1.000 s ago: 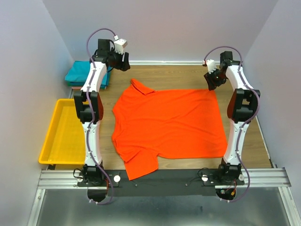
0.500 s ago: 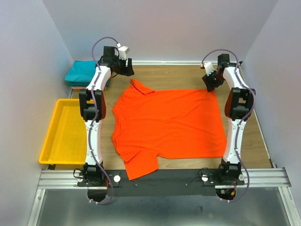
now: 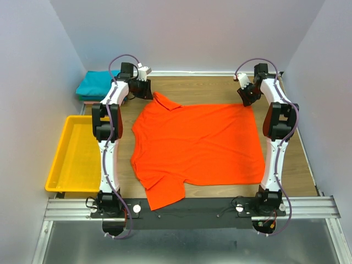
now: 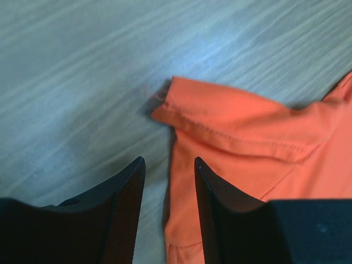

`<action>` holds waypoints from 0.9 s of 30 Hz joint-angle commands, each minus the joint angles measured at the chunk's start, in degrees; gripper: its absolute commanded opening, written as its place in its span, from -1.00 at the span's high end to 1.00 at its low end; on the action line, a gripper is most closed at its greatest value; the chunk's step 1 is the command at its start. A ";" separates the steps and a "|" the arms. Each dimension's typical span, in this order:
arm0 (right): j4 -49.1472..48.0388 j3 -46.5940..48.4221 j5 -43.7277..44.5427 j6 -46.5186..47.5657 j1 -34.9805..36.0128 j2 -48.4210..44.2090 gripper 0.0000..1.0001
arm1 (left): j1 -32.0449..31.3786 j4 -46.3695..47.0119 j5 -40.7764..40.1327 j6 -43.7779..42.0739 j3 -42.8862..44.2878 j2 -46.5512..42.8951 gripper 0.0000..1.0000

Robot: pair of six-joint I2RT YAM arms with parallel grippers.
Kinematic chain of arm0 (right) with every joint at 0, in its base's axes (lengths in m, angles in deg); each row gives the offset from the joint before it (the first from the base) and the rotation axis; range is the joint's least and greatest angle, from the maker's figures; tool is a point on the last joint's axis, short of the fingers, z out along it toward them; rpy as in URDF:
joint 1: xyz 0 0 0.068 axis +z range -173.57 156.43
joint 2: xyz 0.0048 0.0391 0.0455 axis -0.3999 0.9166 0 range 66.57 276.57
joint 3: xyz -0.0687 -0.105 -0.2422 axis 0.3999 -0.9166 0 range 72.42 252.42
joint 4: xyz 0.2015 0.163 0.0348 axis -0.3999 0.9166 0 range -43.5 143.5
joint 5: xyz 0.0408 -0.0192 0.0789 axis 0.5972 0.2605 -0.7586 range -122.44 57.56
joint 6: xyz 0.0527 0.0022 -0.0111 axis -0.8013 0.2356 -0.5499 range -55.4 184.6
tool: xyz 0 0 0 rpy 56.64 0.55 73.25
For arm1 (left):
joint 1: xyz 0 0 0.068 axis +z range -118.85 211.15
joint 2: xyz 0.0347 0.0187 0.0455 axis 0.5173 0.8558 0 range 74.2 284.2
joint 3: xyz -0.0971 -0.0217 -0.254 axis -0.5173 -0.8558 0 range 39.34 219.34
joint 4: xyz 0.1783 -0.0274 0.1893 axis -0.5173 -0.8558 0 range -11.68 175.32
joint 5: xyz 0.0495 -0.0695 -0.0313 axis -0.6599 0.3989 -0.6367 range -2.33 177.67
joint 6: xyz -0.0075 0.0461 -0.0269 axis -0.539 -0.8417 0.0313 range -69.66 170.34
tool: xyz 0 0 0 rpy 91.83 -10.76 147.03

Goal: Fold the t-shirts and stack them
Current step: Fold the tshirt

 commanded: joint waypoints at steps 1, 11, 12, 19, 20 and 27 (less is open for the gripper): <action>-0.05 -1.98 1.33 2.03 -0.51 2.14 0.21 | 0.61 -3.17 1.50 -2.85 0.83 -1.99 0.04; 0.03 -2.15 0.89 2.56 -0.51 2.14 0.25 | -0.70 -5.20 3.17 -4.79 3.73 1.79 0.00; 0.03 -2.15 0.62 2.47 -0.51 2.05 0.24 | -0.88 -5.20 3.17 -4.88 3.99 2.40 0.00; 0.30 -1.80 -0.34 1.77 -0.51 0.91 0.18 | -2.81 -5.99 1.50 -4.70 8.22 6.18 0.00; 0.30 -1.80 -0.52 1.59 -0.51 0.73 0.17 | -3.08 -6.07 1.06 -4.70 8.22 6.44 0.00; 0.74 -1.54 -1.49 1.50 -0.69 -1.38 0.05 | -4.40 -6.95 -3.33 -5.84 8.13 6.27 0.11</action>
